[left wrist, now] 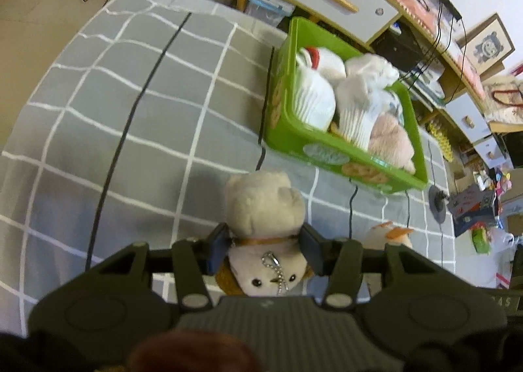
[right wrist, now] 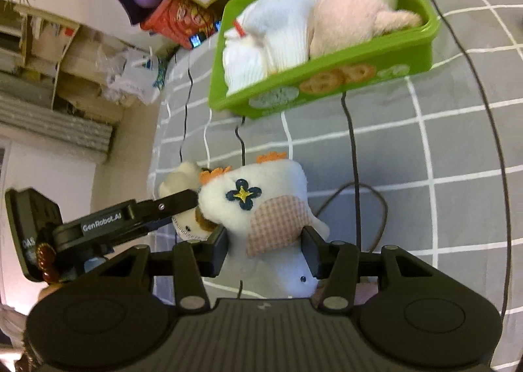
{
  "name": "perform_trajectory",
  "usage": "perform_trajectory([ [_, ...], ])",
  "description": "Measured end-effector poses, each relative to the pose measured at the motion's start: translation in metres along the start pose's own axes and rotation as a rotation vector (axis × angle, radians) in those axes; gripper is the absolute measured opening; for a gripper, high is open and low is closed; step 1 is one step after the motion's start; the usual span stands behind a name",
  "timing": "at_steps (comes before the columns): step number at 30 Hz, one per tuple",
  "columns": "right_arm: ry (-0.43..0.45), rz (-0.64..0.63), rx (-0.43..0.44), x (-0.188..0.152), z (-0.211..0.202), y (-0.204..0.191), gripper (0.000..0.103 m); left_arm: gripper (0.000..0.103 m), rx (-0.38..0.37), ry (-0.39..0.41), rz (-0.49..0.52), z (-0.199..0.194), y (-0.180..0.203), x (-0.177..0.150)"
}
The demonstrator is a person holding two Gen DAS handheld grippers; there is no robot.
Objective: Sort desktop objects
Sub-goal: 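Carry the teddy bear and duck plush into the green bin and release both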
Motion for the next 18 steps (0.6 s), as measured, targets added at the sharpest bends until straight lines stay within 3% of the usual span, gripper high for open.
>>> perform_trajectory([
  [18, 0.203, 0.241, 0.172, 0.06, -0.053, 0.016, 0.049, 0.047, -0.087, 0.206, -0.099, -0.031, 0.014, 0.061],
])
Point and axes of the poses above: each gripper's, at about its wrist camera, not at the fingertips, and z roughly the way its jaws point, y to its right, x to its top, the point moved 8 cm from there along z, roughly the way its jaws point, and after that the axes turned 8 degrees about -x, right-handed, at the moved point
